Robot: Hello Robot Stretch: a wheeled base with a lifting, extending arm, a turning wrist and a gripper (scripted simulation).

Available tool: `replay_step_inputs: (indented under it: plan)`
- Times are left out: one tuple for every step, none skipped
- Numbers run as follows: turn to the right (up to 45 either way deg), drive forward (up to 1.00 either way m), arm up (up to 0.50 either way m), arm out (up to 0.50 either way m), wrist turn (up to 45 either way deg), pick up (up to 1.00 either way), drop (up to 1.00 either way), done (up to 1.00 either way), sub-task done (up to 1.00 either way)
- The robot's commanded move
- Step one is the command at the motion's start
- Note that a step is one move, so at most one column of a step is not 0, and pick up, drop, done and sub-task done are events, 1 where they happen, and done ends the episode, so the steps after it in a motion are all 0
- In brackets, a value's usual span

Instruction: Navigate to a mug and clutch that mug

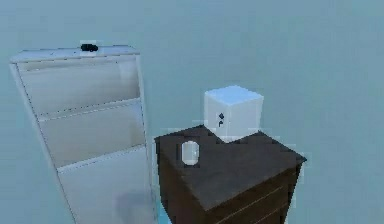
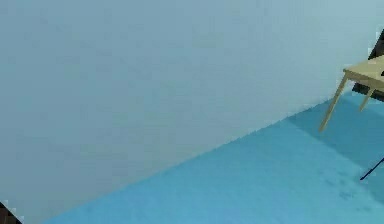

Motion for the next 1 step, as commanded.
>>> replay_step_inputs:
  plan:
    - [-45.0,0.00,0.00,0.00,0.0,0.00,0.00,0.00,0.00]
